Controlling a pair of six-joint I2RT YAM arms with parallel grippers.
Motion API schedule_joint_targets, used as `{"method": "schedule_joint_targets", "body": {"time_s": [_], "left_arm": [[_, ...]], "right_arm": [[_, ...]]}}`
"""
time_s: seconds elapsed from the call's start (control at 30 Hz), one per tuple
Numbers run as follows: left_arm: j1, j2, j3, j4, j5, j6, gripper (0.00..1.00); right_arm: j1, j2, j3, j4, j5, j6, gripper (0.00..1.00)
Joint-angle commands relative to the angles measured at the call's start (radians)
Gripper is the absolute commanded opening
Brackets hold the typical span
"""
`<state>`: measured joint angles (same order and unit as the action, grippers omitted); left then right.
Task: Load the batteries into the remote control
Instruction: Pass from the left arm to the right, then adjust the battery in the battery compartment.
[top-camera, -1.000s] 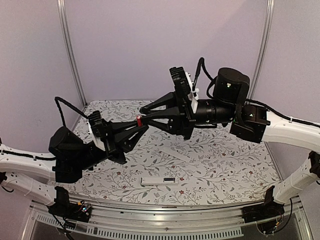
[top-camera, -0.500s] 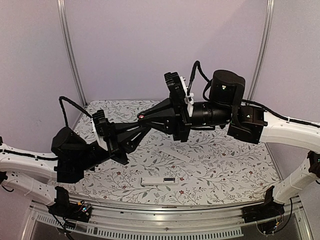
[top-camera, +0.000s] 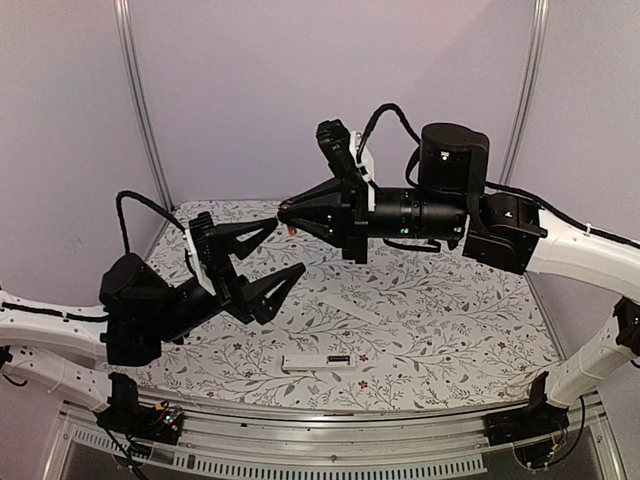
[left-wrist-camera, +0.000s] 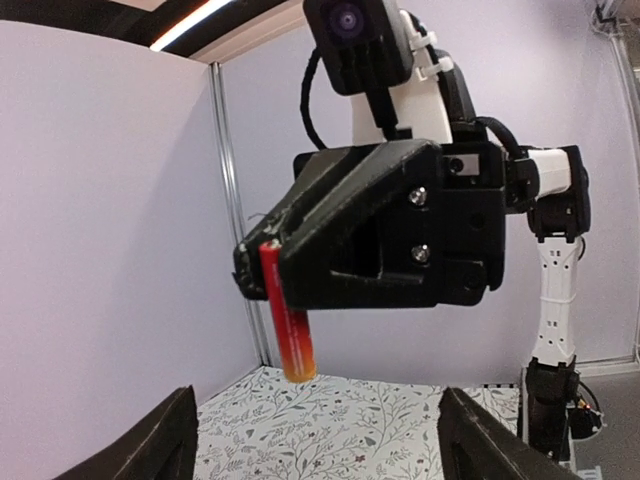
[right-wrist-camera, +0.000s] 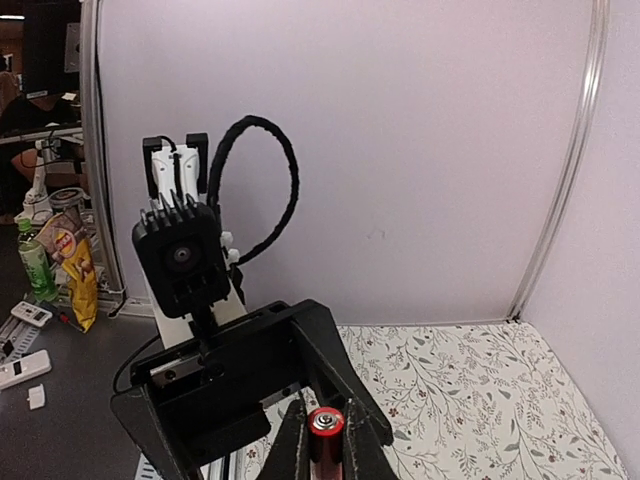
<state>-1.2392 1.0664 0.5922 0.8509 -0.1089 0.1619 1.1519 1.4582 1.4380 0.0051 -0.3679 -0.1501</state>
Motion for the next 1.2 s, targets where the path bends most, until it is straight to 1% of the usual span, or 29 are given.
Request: {"method": "schedule_joint_targets", "body": {"time_s": [0.0, 0.13, 0.23, 0.33, 0.37, 0.47, 0.57, 0.63, 0.7, 0.9, 1.17], "left_arm": [[0.013, -0.099, -0.046, -0.149, -0.179, -0.046, 0.84], [0.018, -0.198, -0.101, -0.303, -0.324, -0.194, 0.84], [0.021, -0.265, -0.137, -0.427, -0.461, -0.320, 0.84], [0.027, -0.308, -0.150, -0.614, -0.625, -0.490, 0.84], [0.029, -0.319, -0.152, -0.713, -0.664, -0.565, 0.84], [0.033, -0.347, -0.173, -0.878, -0.710, -0.754, 0.84], [0.034, -0.362, -0.198, -0.967, -0.728, -0.884, 0.83], [0.035, -0.365, -0.205, -1.019, -0.749, -0.958, 0.83], [0.035, -0.363, -0.208, -1.042, -0.765, -0.987, 0.83], [0.036, -0.351, -0.220, -1.038, -0.794, -0.988, 0.82], [0.057, -0.312, -0.219, -1.020, -0.807, -0.966, 0.83]], "right_arm": [[-0.024, 0.021, 0.042, -0.192, 0.222, 0.045, 0.00], [-0.060, 0.040, 0.036, -0.266, 0.252, 0.096, 0.00], [-0.064, 0.071, 0.006, -0.280, 0.225, 0.100, 0.00], [-0.078, 0.110, -0.041, -0.282, 0.157, 0.093, 0.00], [-0.087, 0.122, -0.059, -0.281, 0.136, 0.094, 0.00], [-0.098, 0.173, -0.110, -0.279, 0.055, 0.104, 0.00], [-0.098, 0.223, -0.159, -0.267, -0.024, 0.091, 0.00], [-0.097, 0.245, -0.192, -0.255, -0.036, 0.089, 0.00], [-0.096, 0.253, -0.225, -0.242, -0.025, 0.080, 0.00], [-0.092, 0.275, -0.276, -0.256, -0.015, 0.037, 0.00], [-0.087, 0.358, -0.236, -0.311, 0.016, -0.051, 0.00]]}}
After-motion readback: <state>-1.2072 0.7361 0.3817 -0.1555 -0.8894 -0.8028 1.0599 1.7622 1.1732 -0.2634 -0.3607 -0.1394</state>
